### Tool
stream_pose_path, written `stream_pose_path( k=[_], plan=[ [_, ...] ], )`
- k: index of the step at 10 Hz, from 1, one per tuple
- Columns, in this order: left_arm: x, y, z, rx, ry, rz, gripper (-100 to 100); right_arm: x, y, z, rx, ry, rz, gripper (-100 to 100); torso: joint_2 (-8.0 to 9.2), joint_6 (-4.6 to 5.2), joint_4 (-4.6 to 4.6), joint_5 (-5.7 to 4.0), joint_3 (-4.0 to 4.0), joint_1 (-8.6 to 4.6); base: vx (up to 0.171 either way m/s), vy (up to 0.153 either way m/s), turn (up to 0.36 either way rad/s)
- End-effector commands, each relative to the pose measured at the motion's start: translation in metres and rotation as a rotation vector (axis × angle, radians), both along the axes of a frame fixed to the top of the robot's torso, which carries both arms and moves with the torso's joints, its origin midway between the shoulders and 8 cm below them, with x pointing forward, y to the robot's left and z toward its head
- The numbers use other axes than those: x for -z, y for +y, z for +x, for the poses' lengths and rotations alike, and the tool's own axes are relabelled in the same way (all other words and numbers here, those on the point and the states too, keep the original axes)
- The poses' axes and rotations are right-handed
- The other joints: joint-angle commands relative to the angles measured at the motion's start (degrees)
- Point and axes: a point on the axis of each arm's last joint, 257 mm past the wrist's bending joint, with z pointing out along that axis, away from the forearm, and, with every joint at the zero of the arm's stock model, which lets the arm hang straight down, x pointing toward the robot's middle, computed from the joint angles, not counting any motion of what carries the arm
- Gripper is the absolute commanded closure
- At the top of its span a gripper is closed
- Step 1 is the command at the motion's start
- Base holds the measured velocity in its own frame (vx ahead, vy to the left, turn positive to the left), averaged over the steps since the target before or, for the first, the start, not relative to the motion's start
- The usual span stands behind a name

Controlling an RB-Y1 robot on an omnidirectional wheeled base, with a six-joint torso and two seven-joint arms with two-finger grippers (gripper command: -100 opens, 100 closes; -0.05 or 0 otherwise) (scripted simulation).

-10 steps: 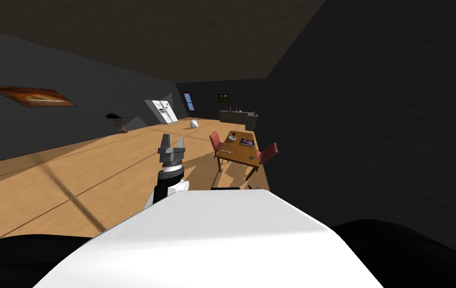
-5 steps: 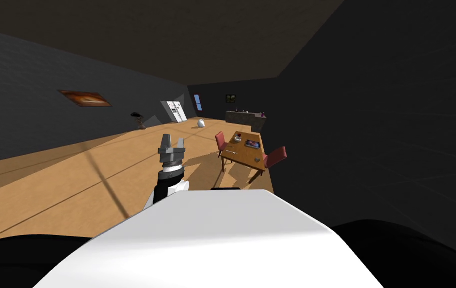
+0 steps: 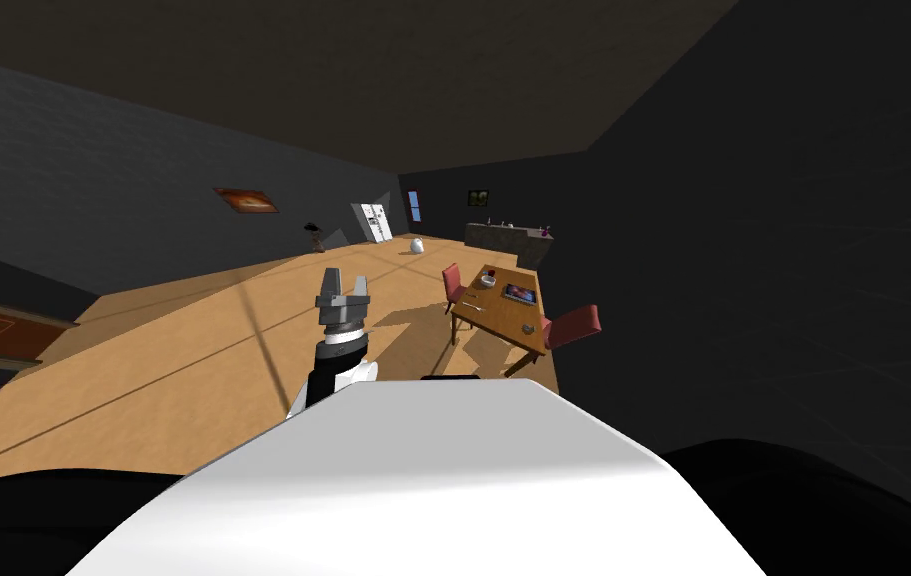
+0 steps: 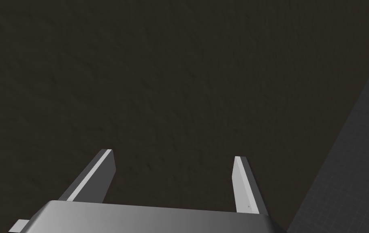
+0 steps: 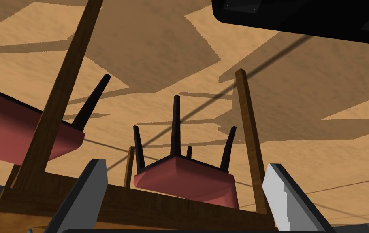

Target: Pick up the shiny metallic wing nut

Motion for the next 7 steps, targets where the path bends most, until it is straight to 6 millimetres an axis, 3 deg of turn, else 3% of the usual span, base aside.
stream_pose_path(
  k=[1,2,3,7],
  plan=[
    [0.000,0.000,0.000,0.000,0.000,0.000,0,0.008,-0.016,-0.022,-0.017,0.047,-0.046,-100,0.00,0.00,0.00,0.00,0.00,0.00,0.043,0.012,0.151],
    [0.000,0.000,0.000,0.000,0.000,0.000,0,0.012,-0.037,-0.044,-0.057,0.102,-0.104,-100,0.02,0.08,-0.01,0.00,0.00,-0.02,0.049,0.023,0.391],
    [0.000,0.000,0.000,0.000,0.000,0.000,0,0.014,-0.044,-0.052,-0.051,0.117,-0.115,-100,-0.03,-0.02,0.00,0.01,-0.02,0.00,0.053,0.002,0.145],
    [0.000,0.000,0.000,0.000,0.000,0.000,0,0.016,-0.103,-0.111,-0.111,0.257,-0.249,-100,-0.12,-0.01,-0.02,-0.01,-0.07,-0.04,0.067,0.005,0.231]
  ],
)
